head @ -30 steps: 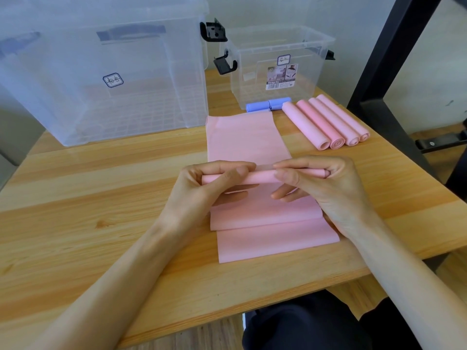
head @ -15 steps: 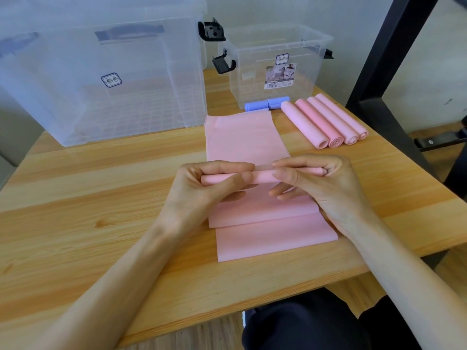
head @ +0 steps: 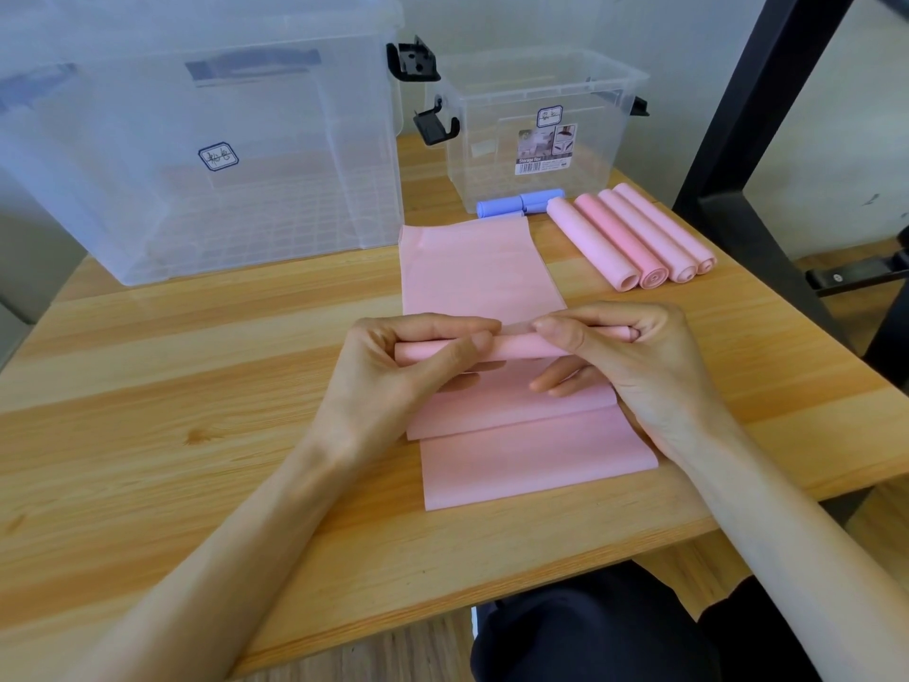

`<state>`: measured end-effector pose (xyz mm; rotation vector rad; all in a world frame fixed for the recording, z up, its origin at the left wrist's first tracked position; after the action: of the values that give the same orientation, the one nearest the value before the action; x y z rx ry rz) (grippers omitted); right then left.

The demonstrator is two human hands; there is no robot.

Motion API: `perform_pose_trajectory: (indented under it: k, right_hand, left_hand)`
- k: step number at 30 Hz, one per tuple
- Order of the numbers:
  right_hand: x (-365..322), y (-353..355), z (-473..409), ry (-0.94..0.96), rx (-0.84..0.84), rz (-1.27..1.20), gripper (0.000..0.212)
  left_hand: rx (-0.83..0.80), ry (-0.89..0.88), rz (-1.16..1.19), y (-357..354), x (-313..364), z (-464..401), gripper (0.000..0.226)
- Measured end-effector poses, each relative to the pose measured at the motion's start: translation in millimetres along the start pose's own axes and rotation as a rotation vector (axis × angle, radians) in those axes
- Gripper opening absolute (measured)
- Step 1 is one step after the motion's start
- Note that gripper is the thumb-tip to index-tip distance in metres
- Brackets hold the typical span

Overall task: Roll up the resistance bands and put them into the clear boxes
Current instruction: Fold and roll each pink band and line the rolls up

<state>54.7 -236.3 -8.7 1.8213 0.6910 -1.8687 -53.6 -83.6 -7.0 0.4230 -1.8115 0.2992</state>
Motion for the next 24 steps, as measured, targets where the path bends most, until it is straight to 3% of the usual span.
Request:
perform_pose_trajectory:
  k: [8, 19, 24]
  right_hand:
    - [-0.3, -1.0, -0.1, 0.014, -0.064, 0.005, 0.024]
    - [-0.5, -0.7, 0.0, -0.012, -0.018, 0.013, 0.015]
    - [-0.2, -2.3, -0.4, -0.01, -0.062, 0.008, 0.024]
  left_hand:
    - [0.039, 0.011, -0.005, 1.3, 0.6, -0.5, 0.017]
    - [0.038, -0.051, -0.051, 2.7, 2.3, 0.1, 0.016]
    - [0.059, 0.013, 0.003, 1.3, 1.0, -1.0, 0.013]
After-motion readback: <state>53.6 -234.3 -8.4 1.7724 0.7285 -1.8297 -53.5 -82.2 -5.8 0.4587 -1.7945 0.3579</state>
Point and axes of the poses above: each hand's wrist, its own z-axis away from the middle knuckle, its own y-axis out of the back of the hand, x = y × z, the point moved 4 cm from there along -z, towards the middle knuckle, and after that the axes turned 11 degrees about -y, right-handed, at the moved point
